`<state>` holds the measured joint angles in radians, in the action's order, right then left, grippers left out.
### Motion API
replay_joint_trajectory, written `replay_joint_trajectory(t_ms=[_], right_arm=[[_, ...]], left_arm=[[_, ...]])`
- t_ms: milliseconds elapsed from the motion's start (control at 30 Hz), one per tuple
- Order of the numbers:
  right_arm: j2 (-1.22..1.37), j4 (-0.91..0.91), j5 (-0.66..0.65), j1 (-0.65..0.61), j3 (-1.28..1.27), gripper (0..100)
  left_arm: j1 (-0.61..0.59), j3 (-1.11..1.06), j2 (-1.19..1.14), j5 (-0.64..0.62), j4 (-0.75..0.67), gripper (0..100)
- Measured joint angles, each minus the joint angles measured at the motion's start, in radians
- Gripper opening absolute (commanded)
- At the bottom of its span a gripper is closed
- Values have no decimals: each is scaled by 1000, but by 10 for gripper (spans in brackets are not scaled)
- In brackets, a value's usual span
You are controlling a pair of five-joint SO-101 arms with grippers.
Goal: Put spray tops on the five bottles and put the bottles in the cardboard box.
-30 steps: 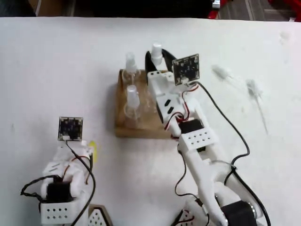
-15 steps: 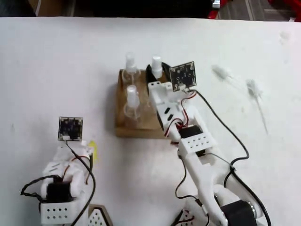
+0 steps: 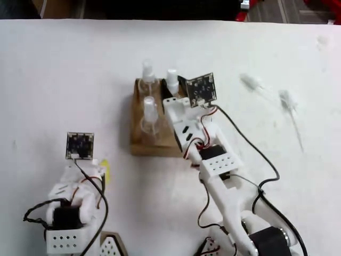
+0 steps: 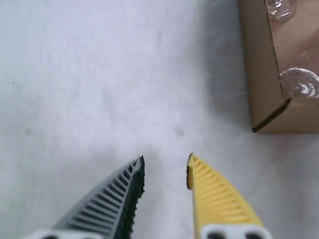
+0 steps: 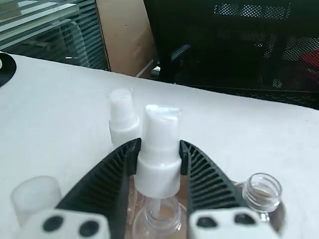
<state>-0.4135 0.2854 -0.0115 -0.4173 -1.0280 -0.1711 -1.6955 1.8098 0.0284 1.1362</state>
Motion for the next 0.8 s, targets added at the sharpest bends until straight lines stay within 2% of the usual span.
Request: replay_joint_trajectory(t_ms=[67, 433, 600, 800], right_arm=[[0, 0, 0, 2, 0, 156], [-15, -40, 0, -3, 0, 154], [-187, -54, 0, 21, 0, 152], [-466, -173, 0, 149, 0, 152]], left_arm=[[0, 0, 0, 0, 0, 135], [0, 0, 0, 0, 0, 135], [0, 0, 0, 0, 0, 135], [0, 0, 0, 0, 0, 135]])
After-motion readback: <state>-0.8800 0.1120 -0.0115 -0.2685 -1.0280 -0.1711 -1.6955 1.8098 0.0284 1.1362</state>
